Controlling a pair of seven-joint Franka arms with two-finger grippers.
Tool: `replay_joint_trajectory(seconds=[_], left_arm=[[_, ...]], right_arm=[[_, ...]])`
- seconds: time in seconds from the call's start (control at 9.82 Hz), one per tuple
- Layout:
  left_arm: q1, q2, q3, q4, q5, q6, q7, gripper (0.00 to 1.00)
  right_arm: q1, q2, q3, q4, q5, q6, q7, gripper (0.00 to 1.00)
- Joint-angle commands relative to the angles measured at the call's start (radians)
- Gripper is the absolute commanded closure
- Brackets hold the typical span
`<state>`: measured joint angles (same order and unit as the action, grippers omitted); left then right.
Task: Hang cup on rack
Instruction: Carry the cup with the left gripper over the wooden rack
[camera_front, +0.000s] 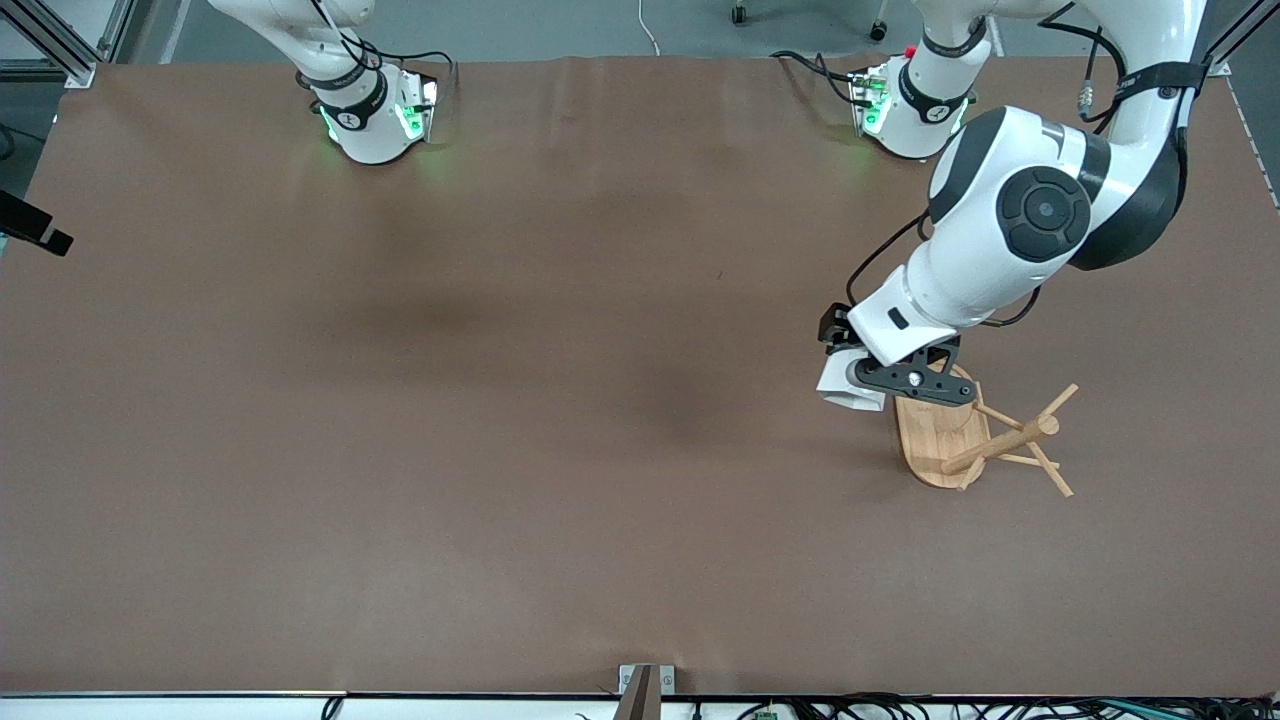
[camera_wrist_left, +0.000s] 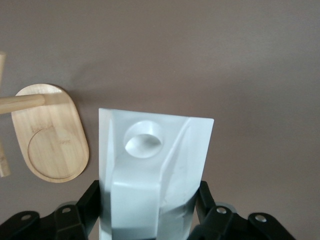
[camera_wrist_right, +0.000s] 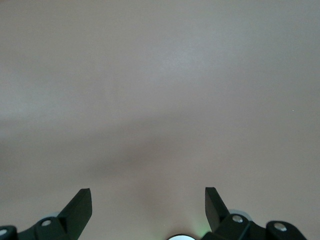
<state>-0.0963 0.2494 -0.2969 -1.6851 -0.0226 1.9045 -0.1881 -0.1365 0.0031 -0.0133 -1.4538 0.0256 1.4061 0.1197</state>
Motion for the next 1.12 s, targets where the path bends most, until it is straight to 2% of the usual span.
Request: replay_joint_trajectory(seconds=[0.0, 0.61, 1.02], left_arm=[[0.068, -0.032, -0.011, -0.086, 0.013, 0.028, 0.019, 0.99], [0.151, -0.024, -0.011, -0.117, 0.0, 0.05, 0.202, 0.99], [0.159, -0.015, -0.011, -0.157, -0.002, 0.114, 0.236, 0.99]], right_arm=[[-0.003, 0.0, 0.019, 0.007, 0.004, -0.012, 0.006, 0.0], [-0.002, 0.0, 0.019, 0.009, -0.027, -0.01, -0.038, 0.0], [0.0, 0.002, 0.018, 0.033, -0.021, -0.01, -0.023, 0.0]])
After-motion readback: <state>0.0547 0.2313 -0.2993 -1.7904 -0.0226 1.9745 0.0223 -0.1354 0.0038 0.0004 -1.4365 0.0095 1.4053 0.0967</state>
